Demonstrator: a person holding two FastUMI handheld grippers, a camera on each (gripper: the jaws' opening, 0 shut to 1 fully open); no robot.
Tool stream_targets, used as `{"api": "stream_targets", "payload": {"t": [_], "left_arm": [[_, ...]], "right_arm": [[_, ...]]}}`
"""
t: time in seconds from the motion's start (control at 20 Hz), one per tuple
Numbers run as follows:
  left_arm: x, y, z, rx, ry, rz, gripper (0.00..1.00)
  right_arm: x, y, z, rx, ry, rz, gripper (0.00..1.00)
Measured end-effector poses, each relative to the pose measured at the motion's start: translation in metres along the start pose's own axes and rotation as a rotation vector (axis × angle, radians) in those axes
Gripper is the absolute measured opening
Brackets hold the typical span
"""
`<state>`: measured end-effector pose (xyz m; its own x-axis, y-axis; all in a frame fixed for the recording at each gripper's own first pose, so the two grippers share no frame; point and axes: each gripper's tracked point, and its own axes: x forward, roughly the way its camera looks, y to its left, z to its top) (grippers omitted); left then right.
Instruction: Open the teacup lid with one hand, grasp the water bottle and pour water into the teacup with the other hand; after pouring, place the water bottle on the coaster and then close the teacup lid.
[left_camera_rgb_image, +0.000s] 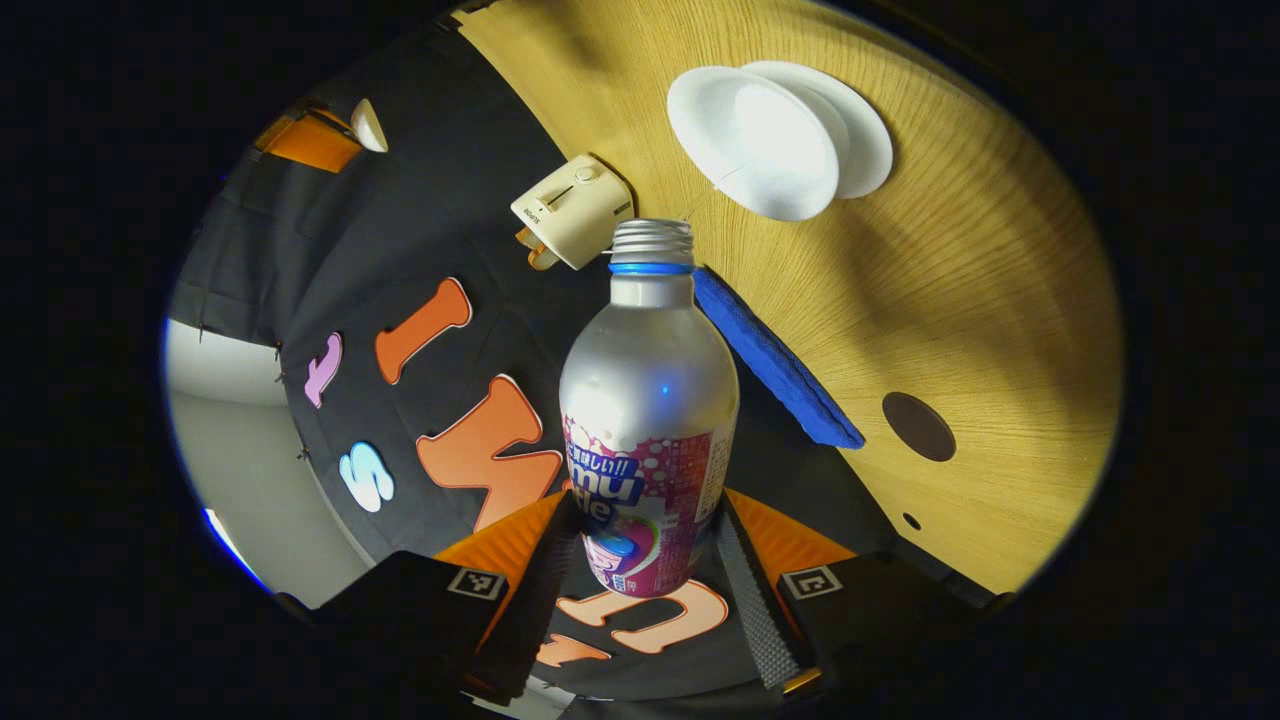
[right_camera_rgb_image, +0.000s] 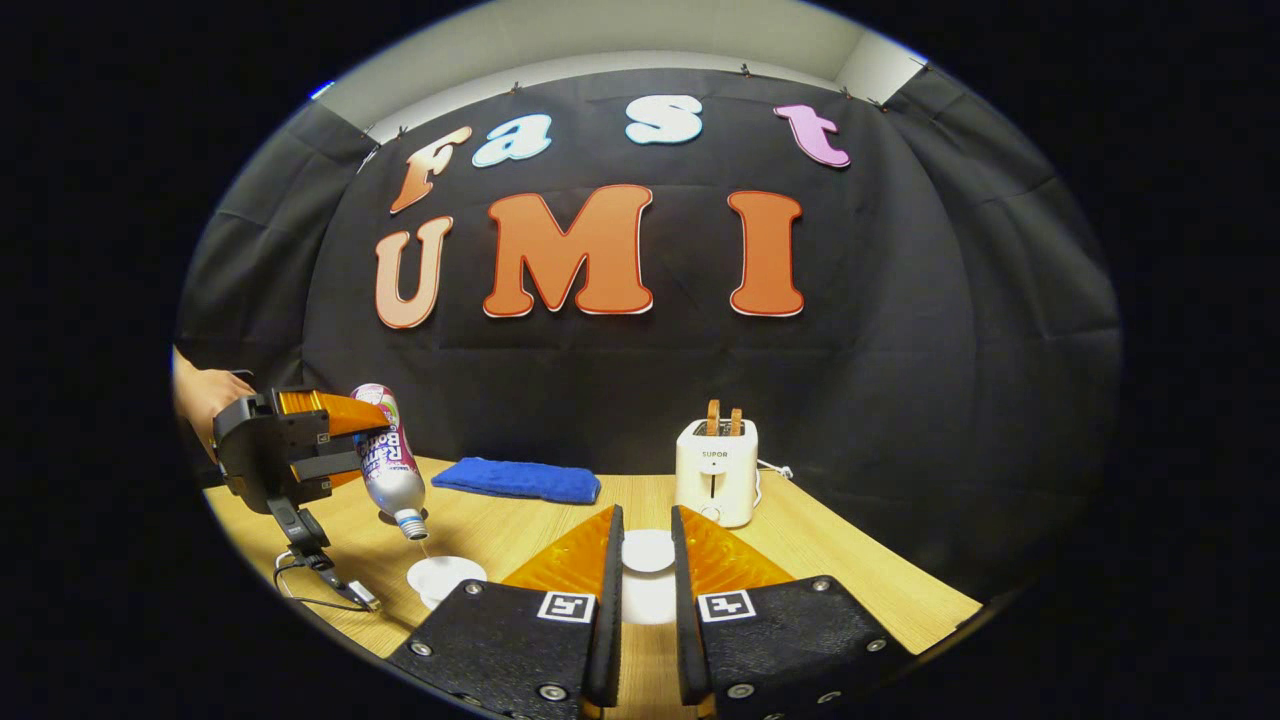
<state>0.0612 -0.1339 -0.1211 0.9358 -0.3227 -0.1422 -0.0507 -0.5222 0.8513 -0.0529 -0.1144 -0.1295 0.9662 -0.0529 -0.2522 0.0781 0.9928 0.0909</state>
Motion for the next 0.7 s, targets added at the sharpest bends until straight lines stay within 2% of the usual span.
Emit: {"api": "stream_targets", "payload": {"t": [0.1,0.2,0.25,0.3,0.4,0.6,0.7], "left_arm": [[-0.003,-0.001,0.000,-0.007,0.003,0.012,0.88],[-0.004,-0.001,-0.001,-0.024,0.006,0.023,0.82],[-0.004,-0.001,-0.001,-0.035,0.008,0.028,0.88],[-0.006,0.000,-0.003,-0.050,0.010,0.035,0.85],[-0.008,0.006,-0.005,-0.084,0.010,0.066,0.85],[-0.009,0.012,-0.008,-0.193,0.015,0.117,0.87],[-0.012,0.014,-0.014,-0.277,0.024,0.139,0.81]], "right_arm": [[0.001,0.005,0.002,-0.013,0.000,0.008,0.24],[0.002,0.011,0.005,-0.021,-0.002,0.019,0.23],[0.002,0.014,0.006,-0.025,-0.004,0.025,0.23],[0.002,0.016,0.006,-0.029,-0.003,0.028,0.23],[0.003,0.023,0.005,-0.035,-0.001,0.037,0.24],[0.006,0.036,0.001,-0.053,0.019,0.059,0.24],[0.009,0.043,0.000,-0.059,0.023,0.070,0.24]]}}
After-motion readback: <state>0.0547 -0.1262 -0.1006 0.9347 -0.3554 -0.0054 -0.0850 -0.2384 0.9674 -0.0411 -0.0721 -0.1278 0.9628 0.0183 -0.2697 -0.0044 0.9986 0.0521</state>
